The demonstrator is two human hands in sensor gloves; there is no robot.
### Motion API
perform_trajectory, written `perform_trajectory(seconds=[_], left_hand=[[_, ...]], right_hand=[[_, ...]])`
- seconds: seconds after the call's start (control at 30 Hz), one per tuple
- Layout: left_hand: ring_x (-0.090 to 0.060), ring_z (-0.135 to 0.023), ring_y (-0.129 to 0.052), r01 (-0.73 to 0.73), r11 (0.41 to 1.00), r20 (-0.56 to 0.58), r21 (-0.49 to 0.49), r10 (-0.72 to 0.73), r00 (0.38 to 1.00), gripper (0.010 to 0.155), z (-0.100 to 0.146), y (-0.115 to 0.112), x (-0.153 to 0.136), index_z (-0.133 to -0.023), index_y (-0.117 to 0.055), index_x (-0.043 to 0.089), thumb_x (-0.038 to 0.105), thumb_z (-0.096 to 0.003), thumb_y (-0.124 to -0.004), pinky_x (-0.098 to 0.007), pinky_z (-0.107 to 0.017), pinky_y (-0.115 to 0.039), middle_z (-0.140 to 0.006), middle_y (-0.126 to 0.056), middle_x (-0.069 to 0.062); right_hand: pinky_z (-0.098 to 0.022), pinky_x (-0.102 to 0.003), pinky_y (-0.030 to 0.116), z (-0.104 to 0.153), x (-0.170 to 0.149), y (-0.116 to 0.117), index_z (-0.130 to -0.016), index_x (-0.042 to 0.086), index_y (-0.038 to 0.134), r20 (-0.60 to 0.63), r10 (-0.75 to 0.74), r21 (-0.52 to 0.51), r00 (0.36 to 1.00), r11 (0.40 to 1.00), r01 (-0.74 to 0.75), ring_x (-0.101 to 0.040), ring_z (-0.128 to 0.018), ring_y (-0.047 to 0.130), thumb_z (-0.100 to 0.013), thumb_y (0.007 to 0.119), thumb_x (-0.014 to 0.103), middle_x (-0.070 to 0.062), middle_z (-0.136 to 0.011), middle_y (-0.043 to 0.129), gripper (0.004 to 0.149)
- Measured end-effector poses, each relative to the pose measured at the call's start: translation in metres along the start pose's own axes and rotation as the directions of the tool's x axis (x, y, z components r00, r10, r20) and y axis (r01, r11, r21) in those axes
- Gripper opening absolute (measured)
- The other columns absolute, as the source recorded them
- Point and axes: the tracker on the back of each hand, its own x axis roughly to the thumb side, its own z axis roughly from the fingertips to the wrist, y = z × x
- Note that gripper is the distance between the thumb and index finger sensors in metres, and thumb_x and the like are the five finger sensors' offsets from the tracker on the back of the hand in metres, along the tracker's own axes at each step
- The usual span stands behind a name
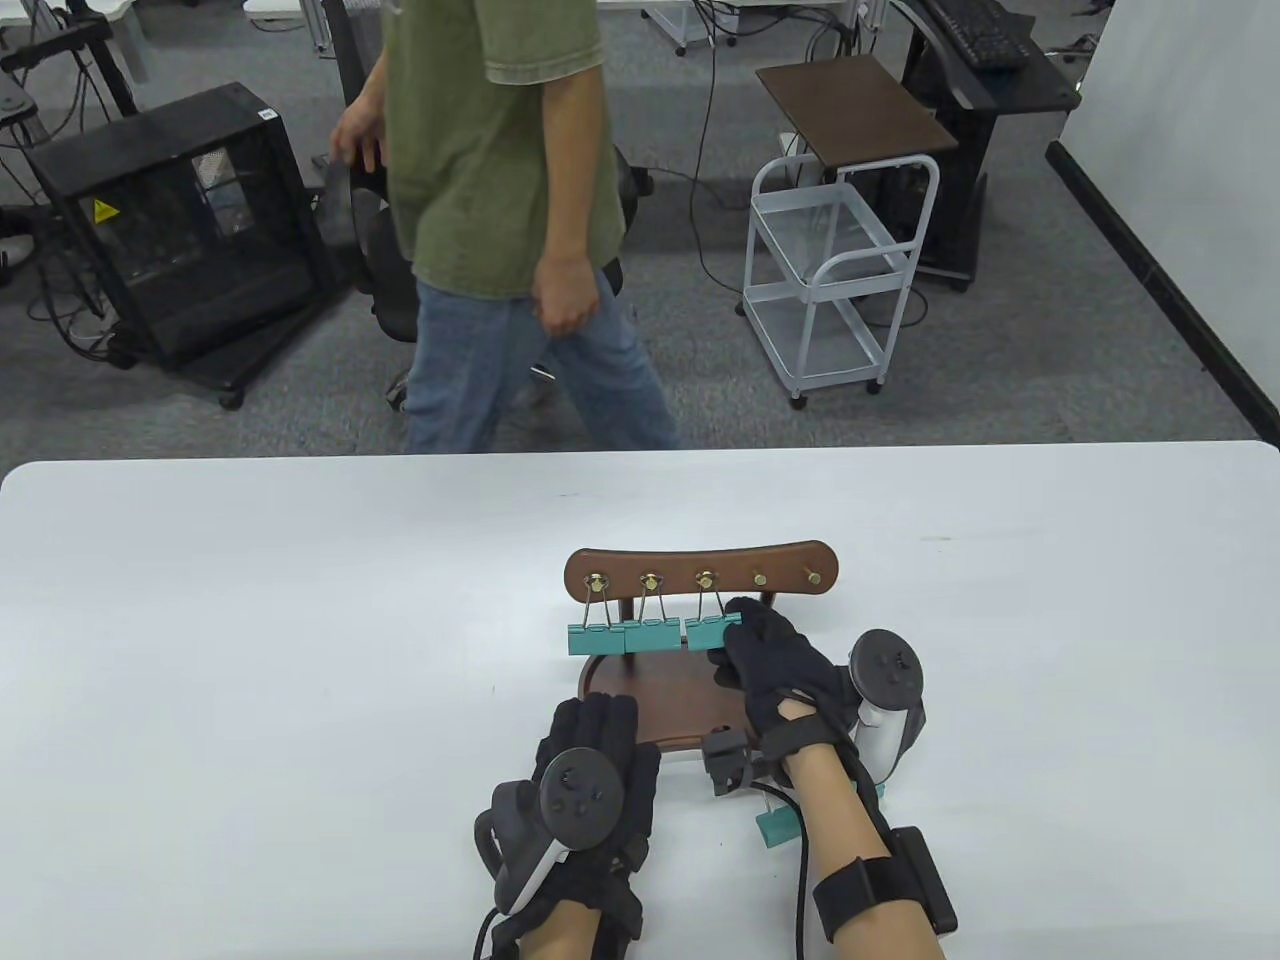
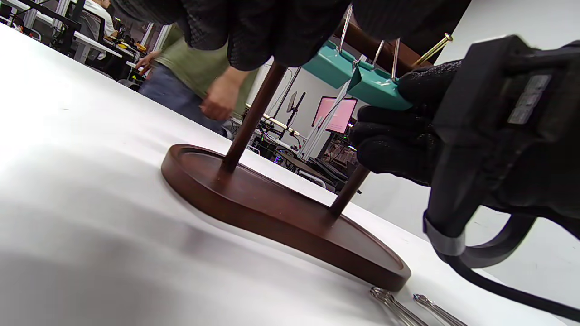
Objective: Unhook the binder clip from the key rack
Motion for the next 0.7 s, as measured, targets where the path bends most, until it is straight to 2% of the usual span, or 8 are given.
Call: perform_trajectory(seconds=[0.7], left_hand=[[-0.034,-0.111,-0.05,-0.002,1.0,-0.005,-0.004,0.002,1.0,0.062,0.0004,0.0008,0.0004,-0.111,-0.061,0.026,0.053,-0.0546,-0.059,-0.054,-0.075,-0.051,-0.118,-0.06,-0.006]], right_hand=[[-0.042,-0.044,0.09,0.0025,0.0012,-0.0039,-0.086,0.016,0.072,0.012,-0.083,0.03,0.997,0.996,0.082,-0.04,-0.06,0.096,-0.037,0.083,0.034,-0.022,-0.075,0.091,0.053]])
